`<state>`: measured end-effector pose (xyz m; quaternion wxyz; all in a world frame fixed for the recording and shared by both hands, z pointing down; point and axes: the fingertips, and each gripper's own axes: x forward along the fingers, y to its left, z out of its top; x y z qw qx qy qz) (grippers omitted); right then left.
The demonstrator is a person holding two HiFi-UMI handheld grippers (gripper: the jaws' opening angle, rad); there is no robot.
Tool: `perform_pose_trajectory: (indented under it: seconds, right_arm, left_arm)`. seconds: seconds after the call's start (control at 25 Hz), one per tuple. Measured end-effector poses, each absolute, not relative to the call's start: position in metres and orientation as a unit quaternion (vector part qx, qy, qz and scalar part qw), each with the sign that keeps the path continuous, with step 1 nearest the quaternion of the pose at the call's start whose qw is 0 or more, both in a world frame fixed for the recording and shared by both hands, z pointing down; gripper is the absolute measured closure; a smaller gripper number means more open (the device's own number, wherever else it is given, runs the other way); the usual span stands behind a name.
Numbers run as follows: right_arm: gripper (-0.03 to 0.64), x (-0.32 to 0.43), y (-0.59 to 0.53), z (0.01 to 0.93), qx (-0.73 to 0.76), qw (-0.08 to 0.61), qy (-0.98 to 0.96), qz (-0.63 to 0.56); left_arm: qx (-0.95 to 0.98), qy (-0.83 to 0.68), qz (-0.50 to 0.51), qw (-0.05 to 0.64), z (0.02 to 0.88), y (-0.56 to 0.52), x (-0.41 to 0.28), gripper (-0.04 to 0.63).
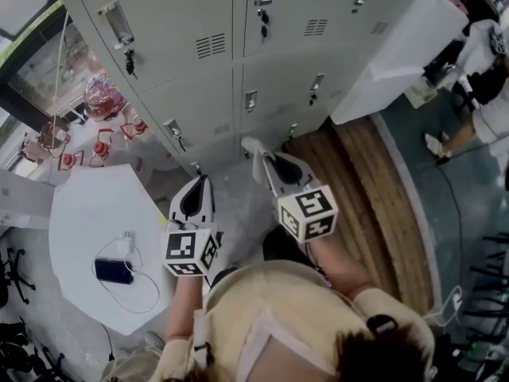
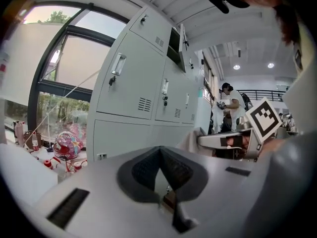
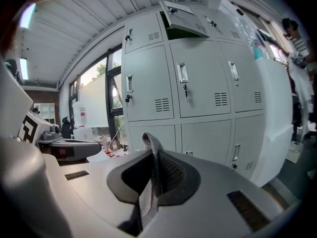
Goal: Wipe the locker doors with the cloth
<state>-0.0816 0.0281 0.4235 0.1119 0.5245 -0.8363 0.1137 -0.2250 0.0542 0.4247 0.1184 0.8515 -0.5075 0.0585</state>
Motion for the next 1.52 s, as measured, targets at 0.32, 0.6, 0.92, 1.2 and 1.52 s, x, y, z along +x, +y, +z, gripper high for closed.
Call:
perform_pose_trajectory:
  seconds: [0.32, 0.6, 0.92, 1.2, 1.52]
  right_arm:
    - [0.6, -0.041, -0.039, 0.42, 0.479, 0.118, -0.863, 0.109]
    - [0.601, -0.019, -0.088, 0.422, 0.448, 0.127, -0.879, 0.102]
    - [0.6, -0.015, -0.135, 0.424, 0.403, 0.139, -0.9, 0.087]
    - [0.6, -0.03, -0.168, 0.425, 0.366, 0.145, -0.917, 0.07]
    - [0.601, -0.048, -0.203, 0.431, 0.354, 0.15, -0.922, 0.052]
  left_arm:
    - [0.832, -0.539, 0.065, 0.113, 0.419, -0.003, -0.176, 0.603]
    - [0.812, -0.569, 0.067, 0.11, 0.42, -0.04, -0.15, 0.603]
    - [0.787, -0.605, 0.062, 0.101, 0.42, -0.077, -0.131, 0.603]
    - [0.759, -0.641, 0.06, 0.102, 0.422, -0.094, -0.131, 0.603]
    - [0.742, -0.659, 0.067, 0.102, 0.426, -0.105, -0.134, 0.603]
